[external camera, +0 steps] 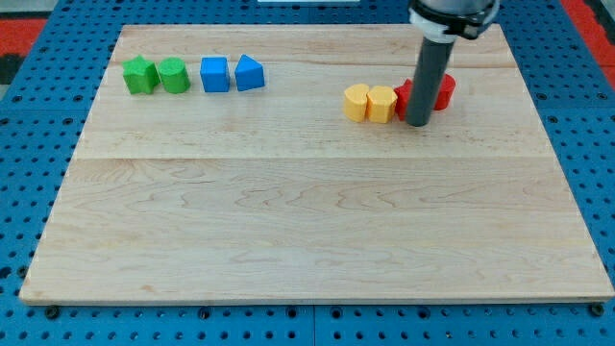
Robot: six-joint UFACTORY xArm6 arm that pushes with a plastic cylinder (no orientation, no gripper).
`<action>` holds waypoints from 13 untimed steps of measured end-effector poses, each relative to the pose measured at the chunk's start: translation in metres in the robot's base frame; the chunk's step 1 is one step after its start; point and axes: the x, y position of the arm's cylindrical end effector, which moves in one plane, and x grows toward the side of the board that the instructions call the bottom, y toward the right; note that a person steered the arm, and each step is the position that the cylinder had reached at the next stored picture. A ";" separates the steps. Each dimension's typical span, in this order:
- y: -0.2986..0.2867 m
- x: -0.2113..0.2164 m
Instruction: Nudge the red circle and red star along with the yellow heart down a bit
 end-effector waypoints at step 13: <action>-0.061 -0.066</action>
